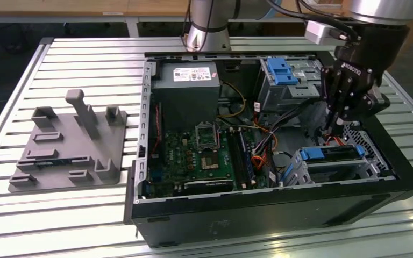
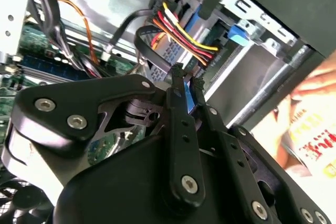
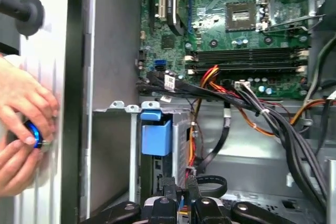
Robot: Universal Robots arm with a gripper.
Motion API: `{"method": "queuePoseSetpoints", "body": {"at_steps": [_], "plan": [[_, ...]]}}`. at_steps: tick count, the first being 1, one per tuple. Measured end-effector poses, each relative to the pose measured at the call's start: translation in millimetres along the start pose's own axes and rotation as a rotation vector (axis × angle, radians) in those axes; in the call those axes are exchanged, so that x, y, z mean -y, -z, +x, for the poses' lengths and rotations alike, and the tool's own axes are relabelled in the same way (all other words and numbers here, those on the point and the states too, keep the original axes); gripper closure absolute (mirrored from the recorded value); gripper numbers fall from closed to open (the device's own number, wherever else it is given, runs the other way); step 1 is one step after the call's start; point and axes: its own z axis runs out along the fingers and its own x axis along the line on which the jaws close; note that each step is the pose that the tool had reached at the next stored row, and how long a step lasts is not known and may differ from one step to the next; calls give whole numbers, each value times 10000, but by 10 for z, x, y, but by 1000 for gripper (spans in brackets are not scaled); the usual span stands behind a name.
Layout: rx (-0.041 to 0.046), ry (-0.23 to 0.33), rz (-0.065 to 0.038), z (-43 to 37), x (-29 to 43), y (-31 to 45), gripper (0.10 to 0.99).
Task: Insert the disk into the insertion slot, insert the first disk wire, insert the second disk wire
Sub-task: 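Insert the second disk wire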
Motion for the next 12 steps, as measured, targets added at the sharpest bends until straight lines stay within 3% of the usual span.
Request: {"method": "queuePoseSetpoints", "body": {"at_steps": [2, 7, 12], "plan": [[166, 3, 0, 26, 0, -7, 886], [469, 10, 1, 105, 0, -30, 886], [899, 18, 2, 185, 1, -52, 886]]}}
